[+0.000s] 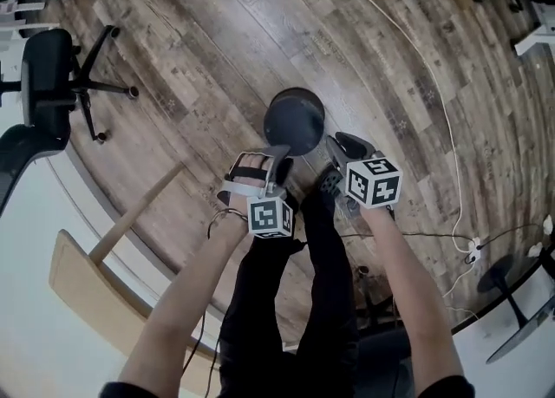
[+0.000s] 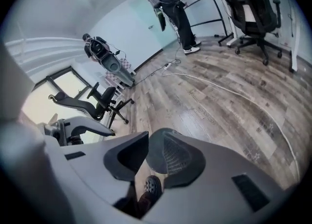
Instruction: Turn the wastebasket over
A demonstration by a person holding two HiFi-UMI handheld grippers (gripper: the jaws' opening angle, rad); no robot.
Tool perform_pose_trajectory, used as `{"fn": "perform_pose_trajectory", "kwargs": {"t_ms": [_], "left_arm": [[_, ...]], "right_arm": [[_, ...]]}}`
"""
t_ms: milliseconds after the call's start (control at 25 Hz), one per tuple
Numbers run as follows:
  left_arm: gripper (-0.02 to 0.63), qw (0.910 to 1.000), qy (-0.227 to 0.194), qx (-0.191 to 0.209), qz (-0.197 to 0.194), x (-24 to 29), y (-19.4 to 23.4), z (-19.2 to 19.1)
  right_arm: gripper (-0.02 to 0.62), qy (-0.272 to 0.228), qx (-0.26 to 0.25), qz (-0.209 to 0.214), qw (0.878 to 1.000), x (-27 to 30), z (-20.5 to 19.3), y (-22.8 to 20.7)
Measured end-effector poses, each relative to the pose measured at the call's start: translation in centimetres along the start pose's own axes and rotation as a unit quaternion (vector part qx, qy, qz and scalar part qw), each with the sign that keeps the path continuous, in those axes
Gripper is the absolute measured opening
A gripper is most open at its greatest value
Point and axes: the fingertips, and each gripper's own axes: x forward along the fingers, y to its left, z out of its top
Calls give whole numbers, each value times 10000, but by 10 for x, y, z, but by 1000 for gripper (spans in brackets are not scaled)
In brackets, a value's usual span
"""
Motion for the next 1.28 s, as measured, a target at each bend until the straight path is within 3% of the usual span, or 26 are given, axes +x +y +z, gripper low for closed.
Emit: {"fn": "perform_pose_trajectory", "kwargs": {"t_ms": [360,640,800,960,1280], "left_arm": [[85,9906,-176,-661,1185,-149,144,69],[37,9792,-518,-574,1876,-267,244,133],[23,9638,-896,-835,2367,-338,306,172],[18,9470,-1358,-1240,2635,-405,336,197],[17,9020,-2674,-2248,2538,-513,349,226]], "right_arm": [[89,-632,-1066,-48,9923,-148,129,74],[72,-1230,-1890,19,9742,-247,215,137],[59,-1672,-2586,198,9512,-304,281,176],[49,-2133,-3140,522,9237,-360,320,224],[32,-2900,-3536,923,8845,-436,350,304]]}}
